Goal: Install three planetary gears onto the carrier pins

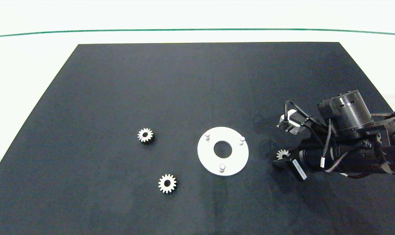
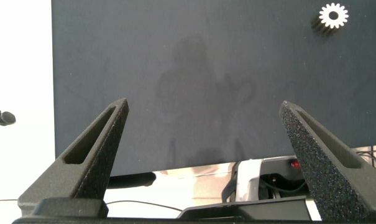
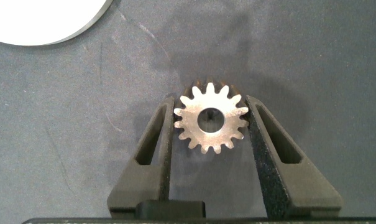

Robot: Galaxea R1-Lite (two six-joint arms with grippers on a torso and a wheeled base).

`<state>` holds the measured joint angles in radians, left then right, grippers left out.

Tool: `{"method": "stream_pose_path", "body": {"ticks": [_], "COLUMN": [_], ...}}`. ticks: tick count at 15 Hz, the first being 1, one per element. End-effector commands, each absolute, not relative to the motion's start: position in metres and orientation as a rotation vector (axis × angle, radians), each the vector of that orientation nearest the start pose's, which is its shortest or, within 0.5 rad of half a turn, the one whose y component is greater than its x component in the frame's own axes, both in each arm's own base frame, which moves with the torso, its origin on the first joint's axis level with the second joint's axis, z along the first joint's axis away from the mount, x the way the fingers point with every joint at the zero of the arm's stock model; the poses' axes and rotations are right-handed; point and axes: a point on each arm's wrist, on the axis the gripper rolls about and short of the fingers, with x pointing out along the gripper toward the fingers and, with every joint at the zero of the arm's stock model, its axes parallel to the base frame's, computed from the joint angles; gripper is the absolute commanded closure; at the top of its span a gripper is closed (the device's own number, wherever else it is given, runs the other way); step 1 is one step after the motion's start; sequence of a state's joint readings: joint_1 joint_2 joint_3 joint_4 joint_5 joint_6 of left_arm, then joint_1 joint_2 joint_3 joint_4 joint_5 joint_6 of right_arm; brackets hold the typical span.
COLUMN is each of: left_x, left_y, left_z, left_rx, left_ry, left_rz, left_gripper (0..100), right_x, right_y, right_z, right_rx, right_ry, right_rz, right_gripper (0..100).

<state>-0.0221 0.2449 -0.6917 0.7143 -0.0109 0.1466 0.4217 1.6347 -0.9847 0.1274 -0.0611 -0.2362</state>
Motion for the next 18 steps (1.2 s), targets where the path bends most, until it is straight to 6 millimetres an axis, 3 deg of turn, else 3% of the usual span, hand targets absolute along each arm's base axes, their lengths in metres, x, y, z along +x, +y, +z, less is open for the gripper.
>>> {"method": "stream_pose_path", "body": {"ticks": [1,5,8,11,14,18], "left_x": [-0.067,-0.067,-0.067,-0.068,-0.070,-0.070], "left_y": [0.001,0.001,0.001,0.003,0.003,0.004], "left_z": [0.188,0.188,0.187,0.184,0.184,0.185], "left_rx": [0.148,0.148,0.150,0.154,0.159,0.163], "left_ry": [0.269,0.270,0.275,0.282,0.286,0.283], "left_rz": [-0.052,-0.054,-0.054,-0.085,-0.086,-0.087], "left_gripper": [0,0,0,0,0,0], "right_x": [0.253,0.253,0.249,0.229,0.218,0.227], "right_y": [0.112,0.112,0.111,0.113,0.118,0.149], "right_z": [0.181,0.181,0.187,0.222,0.269,0.277], "right_rx": [-0.412,-0.412,-0.386,-0.414,-0.430,-0.430], "right_ry": [0.723,0.722,0.709,0.615,0.623,0.601], "right_rz": [0.433,0.433,0.417,0.368,0.405,0.472], "right_gripper": [74,83,84,84,84,84]}}
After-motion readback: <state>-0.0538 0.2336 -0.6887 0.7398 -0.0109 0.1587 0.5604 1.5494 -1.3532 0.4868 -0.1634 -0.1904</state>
